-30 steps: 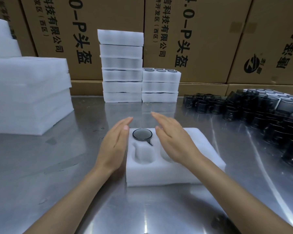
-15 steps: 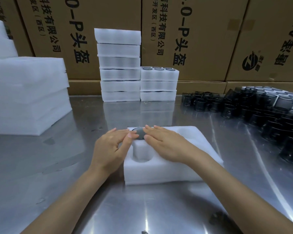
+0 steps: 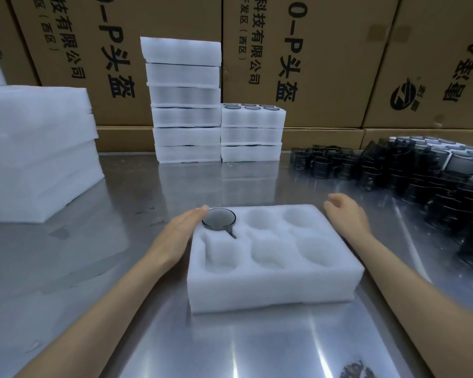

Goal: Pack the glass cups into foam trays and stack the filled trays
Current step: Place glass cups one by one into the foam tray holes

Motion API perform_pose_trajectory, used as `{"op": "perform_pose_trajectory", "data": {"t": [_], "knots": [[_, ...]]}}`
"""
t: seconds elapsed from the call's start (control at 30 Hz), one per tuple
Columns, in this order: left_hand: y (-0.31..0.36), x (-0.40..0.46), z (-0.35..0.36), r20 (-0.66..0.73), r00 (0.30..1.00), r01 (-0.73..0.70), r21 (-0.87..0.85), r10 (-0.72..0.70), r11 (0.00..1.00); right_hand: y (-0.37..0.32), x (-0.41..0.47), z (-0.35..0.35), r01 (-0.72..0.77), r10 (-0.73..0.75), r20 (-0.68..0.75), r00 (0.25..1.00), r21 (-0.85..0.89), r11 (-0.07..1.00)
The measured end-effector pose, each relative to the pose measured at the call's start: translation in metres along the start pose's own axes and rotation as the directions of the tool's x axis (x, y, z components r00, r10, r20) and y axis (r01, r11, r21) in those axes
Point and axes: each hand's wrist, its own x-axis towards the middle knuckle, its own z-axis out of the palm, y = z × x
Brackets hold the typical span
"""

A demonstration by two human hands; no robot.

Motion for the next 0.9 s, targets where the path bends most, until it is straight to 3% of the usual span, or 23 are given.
{"op": "perform_pose_trajectory", "data": {"t": [0.13, 0.47, 0.9], "knots": [[0.002, 0.010, 0.002, 0.020, 1.000, -0.007, -0.051, 0.008, 0.999, -0.001, 0.032, 0.015, 0.022, -0.022, 0.005, 1.000, -0.132, 0.991], [-0.004, 0.028, 0.002, -0.138, 0.990, -0.023, -0.029, 0.019, 0.999, -0.004, 0.103, 0.040, 0.108, -0.125, -0.035, 0.992, -0.319, 0.942], [-0.011, 0.039, 0.002, -0.099, 0.995, -0.027, -0.084, 0.018, 0.996, -0.001, 0.134, 0.048, 0.146, -0.189, -0.069, 0.980, -0.399, 0.905]]}}
